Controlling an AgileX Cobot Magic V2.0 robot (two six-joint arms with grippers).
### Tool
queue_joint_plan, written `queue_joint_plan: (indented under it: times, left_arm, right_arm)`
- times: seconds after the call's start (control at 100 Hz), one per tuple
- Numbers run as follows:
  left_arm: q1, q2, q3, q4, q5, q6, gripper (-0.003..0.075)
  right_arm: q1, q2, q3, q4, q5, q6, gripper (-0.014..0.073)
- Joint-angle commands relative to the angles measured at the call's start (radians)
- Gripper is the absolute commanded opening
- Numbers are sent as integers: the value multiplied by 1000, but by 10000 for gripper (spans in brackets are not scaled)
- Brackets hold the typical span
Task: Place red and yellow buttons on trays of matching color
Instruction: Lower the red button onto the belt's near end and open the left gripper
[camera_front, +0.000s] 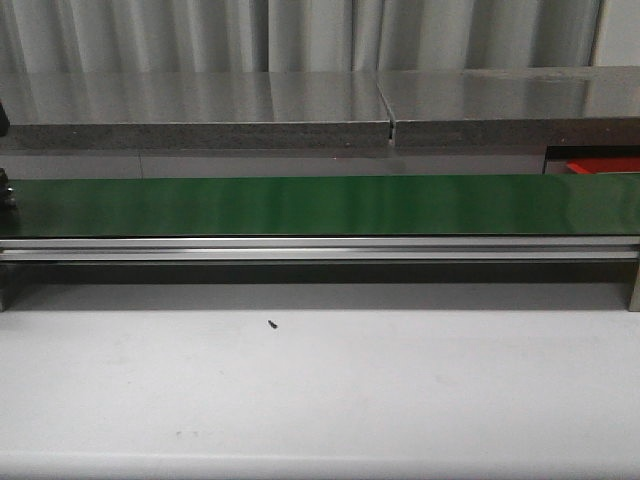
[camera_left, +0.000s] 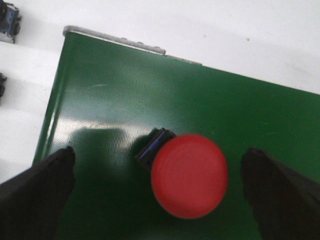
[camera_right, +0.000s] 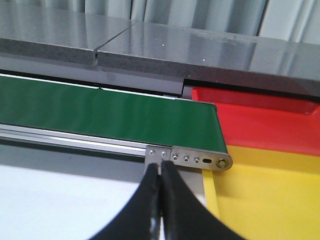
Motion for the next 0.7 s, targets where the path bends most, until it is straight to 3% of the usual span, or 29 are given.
queue_joint_plan:
  times: [0.0, 0.26, 0.44, 0.69]
  left_arm:
    - [-5, -50, -67, -47, -11, 0, 681]
    - [6, -139, -138, -39, 62, 0, 681]
    - [32, -206, -106, 84, 105, -2, 681]
    - [198, -243, -16, 178, 127, -30, 681]
  right_arm:
    - [2, -18, 0, -4, -80, 3, -98]
    - [2, -18, 0, -4, -80, 3, -98]
    - [2, -18, 0, -4, -80, 3, -98]
    - [2, -18, 0, -4, -80, 3, -98]
